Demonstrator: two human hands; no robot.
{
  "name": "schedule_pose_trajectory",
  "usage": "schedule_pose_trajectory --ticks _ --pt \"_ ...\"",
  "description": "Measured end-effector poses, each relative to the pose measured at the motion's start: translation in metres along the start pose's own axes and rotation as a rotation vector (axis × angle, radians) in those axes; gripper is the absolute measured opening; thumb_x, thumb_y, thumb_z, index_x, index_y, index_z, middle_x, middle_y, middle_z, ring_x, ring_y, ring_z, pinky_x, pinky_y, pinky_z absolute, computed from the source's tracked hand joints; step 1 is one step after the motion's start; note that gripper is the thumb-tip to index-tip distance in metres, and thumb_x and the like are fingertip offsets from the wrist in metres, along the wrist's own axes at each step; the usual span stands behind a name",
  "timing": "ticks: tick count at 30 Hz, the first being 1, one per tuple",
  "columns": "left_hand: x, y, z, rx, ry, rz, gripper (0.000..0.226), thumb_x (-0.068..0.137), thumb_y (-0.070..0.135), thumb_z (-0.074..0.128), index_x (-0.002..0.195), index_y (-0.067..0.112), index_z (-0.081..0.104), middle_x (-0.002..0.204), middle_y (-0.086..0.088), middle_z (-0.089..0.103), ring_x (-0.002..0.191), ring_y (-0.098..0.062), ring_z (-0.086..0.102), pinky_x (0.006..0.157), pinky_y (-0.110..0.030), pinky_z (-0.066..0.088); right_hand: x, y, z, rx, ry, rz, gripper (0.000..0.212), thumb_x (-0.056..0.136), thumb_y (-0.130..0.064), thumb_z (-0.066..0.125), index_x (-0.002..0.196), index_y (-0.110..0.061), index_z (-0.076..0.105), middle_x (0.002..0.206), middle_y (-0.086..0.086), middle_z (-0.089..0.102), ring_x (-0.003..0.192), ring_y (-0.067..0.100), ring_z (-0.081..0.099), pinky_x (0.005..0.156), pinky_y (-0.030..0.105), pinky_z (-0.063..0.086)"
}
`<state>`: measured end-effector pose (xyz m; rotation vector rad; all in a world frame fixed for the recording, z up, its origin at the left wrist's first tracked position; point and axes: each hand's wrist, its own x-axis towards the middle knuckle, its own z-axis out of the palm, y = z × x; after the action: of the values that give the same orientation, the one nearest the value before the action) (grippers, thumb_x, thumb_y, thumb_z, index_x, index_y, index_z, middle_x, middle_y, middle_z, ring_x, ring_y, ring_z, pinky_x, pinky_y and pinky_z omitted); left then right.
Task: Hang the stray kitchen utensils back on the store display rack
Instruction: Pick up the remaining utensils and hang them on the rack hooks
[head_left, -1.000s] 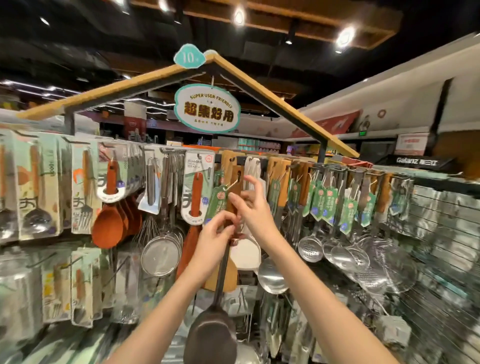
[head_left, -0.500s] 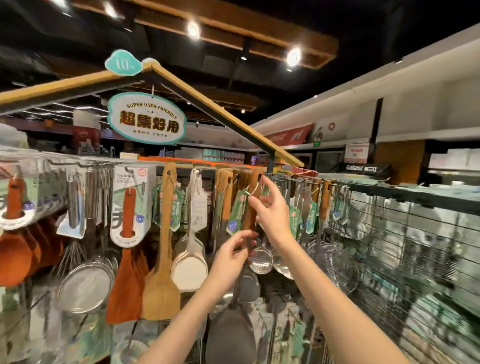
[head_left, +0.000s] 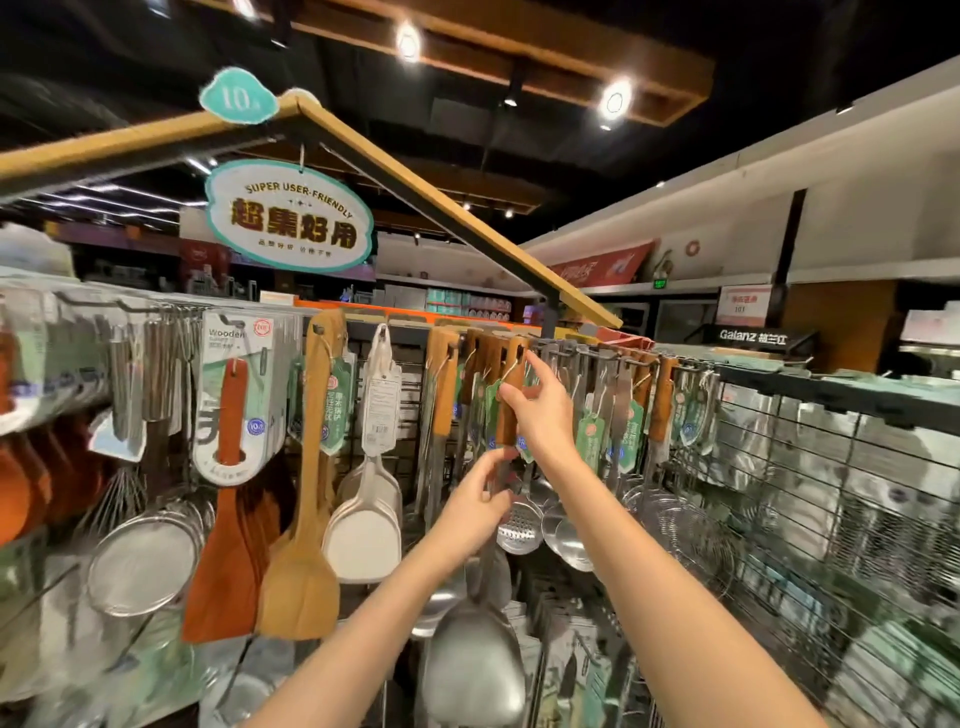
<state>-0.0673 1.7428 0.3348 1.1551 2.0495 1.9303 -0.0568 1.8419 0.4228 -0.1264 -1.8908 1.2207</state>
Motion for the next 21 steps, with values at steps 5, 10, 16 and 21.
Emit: schedule_pose_trajectory --ticks 5,10,16,21 --pt "0.003 -0.011 -0.009 0.033 0.025 -0.066 0.051 0.092 0.011 0.05 0.136 0.034 0.037 0.122 0.002 0.053 0.096 -0.02 0.058 0.08 -0.028 0.045 0.015 0.011 0.008 -0.003 -0.019 0.005 0.057 0.091 -0.013 0.06 0.143 -0.023 0.039 0.108 -0.001 0.06 0.075 0.002 0.055 0.075 0.01 0.046" --pt "-0.009 -0.013 -0.016 0.08 0.064 -0.019 0.047 0.093 0.007 0.049 0.136 0.025 0.04 0.135 -0.006 0.047 0.11 -0.005 0.049 0.1 -0.028 0.043 0.024 0.023 0.02 -0.084 0.02 -0.027 0.06 0.09 -0.012 0.06 0.144 -0.02 0.036 0.092 -0.011 0.051 0.053 0.003 0.04 0.052 0.002 0.038" --pt "-0.024 -0.014 -0.022 0.107 0.106 -0.025 0.047 0.092 0.003 0.049 0.136 0.018 0.04 0.129 -0.01 0.051 0.115 -0.017 0.052 0.1 -0.027 0.04 0.023 0.034 0.03 -0.087 0.002 -0.03 0.059 0.094 -0.014 0.054 0.147 -0.023 0.029 0.142 0.005 0.044 0.126 0.019 0.046 0.109 0.036 0.035" --pt "-0.04 -0.014 -0.028 0.201 0.096 -0.009 0.05 0.092 0.004 0.049 0.139 0.016 0.038 0.129 -0.008 0.052 0.117 -0.012 0.048 0.105 -0.029 0.037 -0.002 0.055 0.023 -0.3 -0.087 0.015 0.061 0.095 -0.011 0.051 0.148 -0.024 0.024 0.14 0.009 0.045 0.127 0.025 0.044 0.101 0.039 0.04"
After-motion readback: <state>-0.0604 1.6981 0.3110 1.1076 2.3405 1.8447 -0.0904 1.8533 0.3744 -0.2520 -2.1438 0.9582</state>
